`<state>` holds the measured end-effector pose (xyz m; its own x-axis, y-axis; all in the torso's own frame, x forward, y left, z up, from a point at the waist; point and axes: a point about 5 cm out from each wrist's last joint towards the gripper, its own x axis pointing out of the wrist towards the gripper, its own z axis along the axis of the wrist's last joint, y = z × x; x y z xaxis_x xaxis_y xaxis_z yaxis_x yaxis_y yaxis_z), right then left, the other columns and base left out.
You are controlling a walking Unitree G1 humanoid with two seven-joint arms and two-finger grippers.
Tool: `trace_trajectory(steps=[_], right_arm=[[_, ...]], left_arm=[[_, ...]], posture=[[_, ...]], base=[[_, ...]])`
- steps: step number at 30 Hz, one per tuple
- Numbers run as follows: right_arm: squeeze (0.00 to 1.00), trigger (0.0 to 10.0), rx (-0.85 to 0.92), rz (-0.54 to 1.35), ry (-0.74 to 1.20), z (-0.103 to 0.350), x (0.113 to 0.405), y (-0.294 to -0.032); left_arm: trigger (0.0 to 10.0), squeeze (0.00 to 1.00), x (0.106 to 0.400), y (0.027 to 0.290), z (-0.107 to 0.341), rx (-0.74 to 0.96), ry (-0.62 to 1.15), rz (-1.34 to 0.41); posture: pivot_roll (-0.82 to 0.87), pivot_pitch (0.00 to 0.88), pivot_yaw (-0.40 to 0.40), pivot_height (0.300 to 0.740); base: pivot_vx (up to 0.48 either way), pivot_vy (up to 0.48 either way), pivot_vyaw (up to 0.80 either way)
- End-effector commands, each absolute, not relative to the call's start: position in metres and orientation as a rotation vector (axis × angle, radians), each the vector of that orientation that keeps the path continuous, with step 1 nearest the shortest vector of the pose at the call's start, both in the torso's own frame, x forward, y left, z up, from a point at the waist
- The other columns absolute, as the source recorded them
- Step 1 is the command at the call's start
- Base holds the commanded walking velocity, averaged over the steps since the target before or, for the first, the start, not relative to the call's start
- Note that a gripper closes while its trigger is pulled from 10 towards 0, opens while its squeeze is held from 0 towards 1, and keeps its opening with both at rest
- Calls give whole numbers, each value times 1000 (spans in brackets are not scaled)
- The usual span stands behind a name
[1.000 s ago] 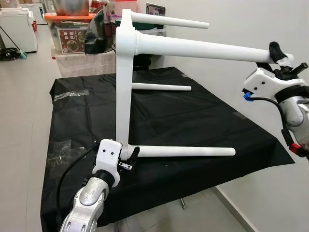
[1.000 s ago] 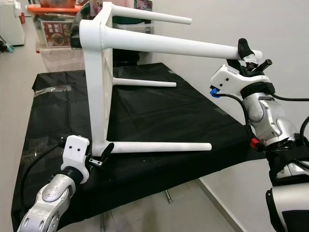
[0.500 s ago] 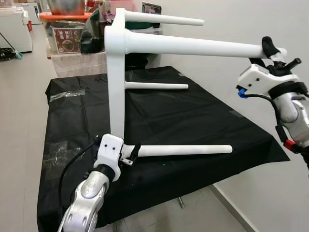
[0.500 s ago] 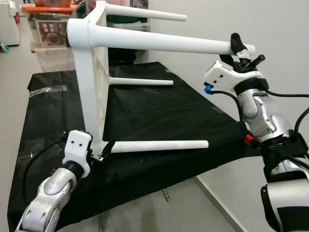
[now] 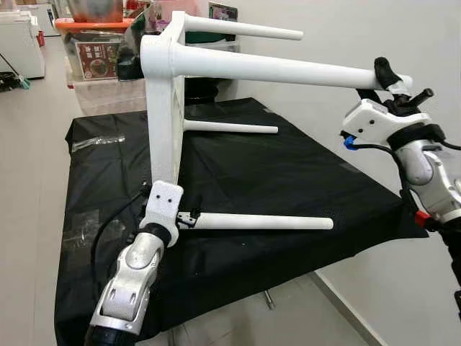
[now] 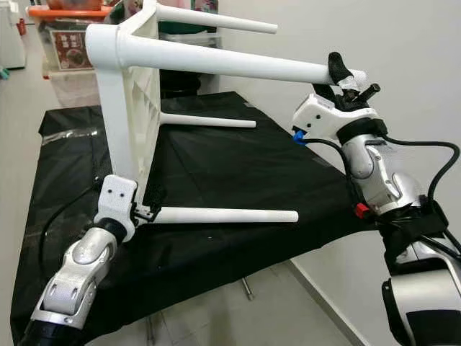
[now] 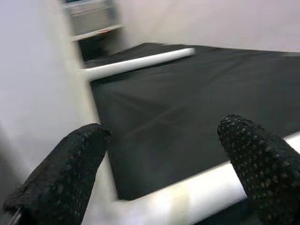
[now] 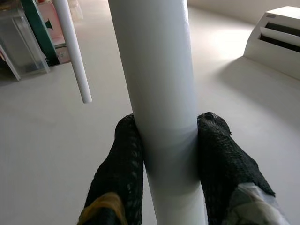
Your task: Building children table
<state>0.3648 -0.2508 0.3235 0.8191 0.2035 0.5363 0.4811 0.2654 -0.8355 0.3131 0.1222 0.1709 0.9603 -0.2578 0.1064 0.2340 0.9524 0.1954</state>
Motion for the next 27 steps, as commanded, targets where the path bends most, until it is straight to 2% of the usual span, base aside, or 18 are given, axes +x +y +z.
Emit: trace_trajectory(steps=[1, 3, 8, 13, 15, 16, 17, 21, 23, 27], right_arm=[[0, 0, -1232, -194, -701, 331, 362, -242], [0, 0, -1229, -196, -699, 331, 362, -242], [0, 0, -1226, -196, -699, 331, 363, -241], [0, 0, -1223, -194, -700, 331, 362, -240], [0, 0, -1221, -192, -703, 330, 362, -239], [0, 0, -1221, -192, -703, 330, 362, -239], [0, 0, -1211, -188, -720, 331, 360, -238], [0, 0, -1209, -184, -727, 331, 358, -237], [0, 0, -1198, -158, -728, 323, 354, -234], [0, 0, -1192, -148, -729, 319, 352, -233]], left_arm=[[10000, 0, 306, 107, 165, 171, -131, -309], [10000, 0, 297, 96, 156, 155, -109, -347], [10000, 0, 296, 93, 149, 158, -93, -351], [10000, 0, 310, 106, 148, 166, -88, -306], [10000, 0, 321, 122, 148, 179, -78, -272], [10000, 0, 321, 122, 148, 179, -78, -272], [10000, 0, 333, 142, 149, 192, -66, -233], [10000, 0, 339, 151, 151, 198, -61, -218], [10000, 0, 348, 165, 153, 197, -45, -187], [10000, 0, 350, 167, 153, 188, -44, -185]], posture=[[26, 0, -40, 740], [24, 0, -37, 740], [27, 0, -39, 740], [27, 0, -39, 740], [20, 0, -29, 740], [20, 0, -29, 740], [18, 0, -26, 740], [16, 0, -24, 740], [6, 0, -15, 740], [5, 0, -11, 740]], base=[[0, 0, 0], [0, 0, 0], [0, 0, 0], [0, 0, 0], [0, 0, 0], [0, 0, 0], [0, 0, 0], [0, 0, 0], [0, 0, 0], [0, 0, 0]])
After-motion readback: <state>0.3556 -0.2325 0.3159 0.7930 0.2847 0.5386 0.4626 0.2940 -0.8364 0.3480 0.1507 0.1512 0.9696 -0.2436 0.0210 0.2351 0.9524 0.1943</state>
